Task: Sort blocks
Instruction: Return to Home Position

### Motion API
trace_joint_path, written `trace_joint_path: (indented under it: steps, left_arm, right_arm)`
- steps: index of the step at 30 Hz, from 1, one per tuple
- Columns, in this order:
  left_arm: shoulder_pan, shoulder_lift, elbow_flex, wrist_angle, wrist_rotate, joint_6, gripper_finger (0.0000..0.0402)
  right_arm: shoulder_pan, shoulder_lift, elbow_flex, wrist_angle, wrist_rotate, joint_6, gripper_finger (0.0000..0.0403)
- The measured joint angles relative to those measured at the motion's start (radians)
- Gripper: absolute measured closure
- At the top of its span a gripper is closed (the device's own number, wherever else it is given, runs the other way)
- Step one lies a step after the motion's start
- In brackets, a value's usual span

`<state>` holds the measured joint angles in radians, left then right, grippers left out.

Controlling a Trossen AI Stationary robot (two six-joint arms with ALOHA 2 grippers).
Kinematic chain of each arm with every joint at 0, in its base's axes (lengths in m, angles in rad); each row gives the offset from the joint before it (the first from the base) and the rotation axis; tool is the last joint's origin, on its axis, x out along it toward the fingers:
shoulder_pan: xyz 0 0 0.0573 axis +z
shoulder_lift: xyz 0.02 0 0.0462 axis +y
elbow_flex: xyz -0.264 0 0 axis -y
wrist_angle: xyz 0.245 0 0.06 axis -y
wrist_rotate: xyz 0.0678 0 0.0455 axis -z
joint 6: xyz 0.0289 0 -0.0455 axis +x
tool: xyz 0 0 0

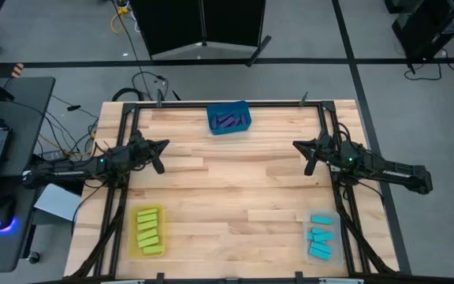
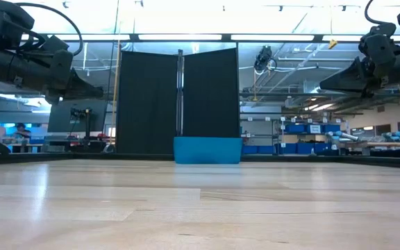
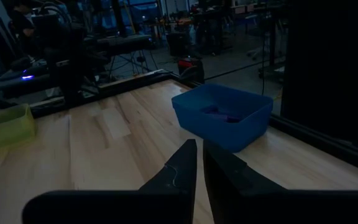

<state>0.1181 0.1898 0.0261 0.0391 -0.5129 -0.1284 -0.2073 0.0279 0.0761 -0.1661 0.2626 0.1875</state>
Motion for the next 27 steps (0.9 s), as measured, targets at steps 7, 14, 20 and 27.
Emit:
trace_joint_path:
  steps: [7, 14, 20, 27]
  left_arm:
    - [0.0, 0.0, 0.001, 0.0, 0.0, 0.0, 0.0389]
    - [0.0, 0.0, 0.001, 0.0, 0.0, 0.0, 0.0389]
    - [0.0, 0.0, 0.002, 0.0, 0.0, 0.0, 0.0389]
    - [0.0, 0.0, 0.002, 0.0, 0.0, 0.0, 0.0389]
  right_arm:
    - [0.0, 0.0, 0.0, 0.0, 0.0, 0.0, 0.0368]
    - [0.0, 0.0, 0.0, 0.0, 0.0, 0.0, 0.0366]
    - [0.0, 0.0, 0.0, 0.0, 0.0, 0.0, 0.0364]
    - [0.0, 0.0, 0.0, 0.0, 0.0, 0.0, 0.0368]
